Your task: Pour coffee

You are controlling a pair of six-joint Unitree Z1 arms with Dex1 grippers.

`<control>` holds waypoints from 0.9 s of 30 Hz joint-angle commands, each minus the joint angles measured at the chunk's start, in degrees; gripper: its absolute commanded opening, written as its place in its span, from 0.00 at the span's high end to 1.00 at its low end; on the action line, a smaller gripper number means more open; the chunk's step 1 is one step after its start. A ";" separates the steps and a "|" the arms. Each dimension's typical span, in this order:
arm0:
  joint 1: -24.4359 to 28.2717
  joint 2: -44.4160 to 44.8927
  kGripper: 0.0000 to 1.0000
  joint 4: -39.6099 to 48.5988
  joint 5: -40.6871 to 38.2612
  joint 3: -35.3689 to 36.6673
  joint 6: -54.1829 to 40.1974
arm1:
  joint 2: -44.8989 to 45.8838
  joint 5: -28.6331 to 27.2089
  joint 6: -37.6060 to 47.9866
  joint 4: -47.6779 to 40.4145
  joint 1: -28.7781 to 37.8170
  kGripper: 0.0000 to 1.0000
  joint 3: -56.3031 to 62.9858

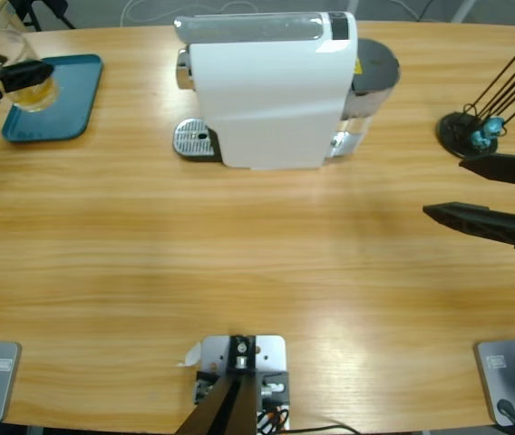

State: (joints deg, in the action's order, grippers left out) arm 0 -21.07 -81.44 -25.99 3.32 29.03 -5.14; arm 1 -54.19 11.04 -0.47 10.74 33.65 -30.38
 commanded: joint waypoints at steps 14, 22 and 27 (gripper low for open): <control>14.39 -20.90 0.46 -8.61 -2.27 0.45 8.04 | -0.73 1.71 -0.05 -0.72 -0.07 0.18 1.28; 15.19 -27.27 0.46 -7.24 -2.71 4.02 8.13 | -0.97 2.32 -0.05 -0.72 -0.07 0.18 1.20; 15.57 -29.92 0.39 -7.27 -3.08 6.16 8.13 | -1.18 2.32 -0.05 -0.65 -0.07 0.18 1.11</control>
State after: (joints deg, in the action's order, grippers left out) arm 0 -6.38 -105.68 -33.65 1.29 32.96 1.98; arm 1 -54.19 12.50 -0.47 10.74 33.65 -30.38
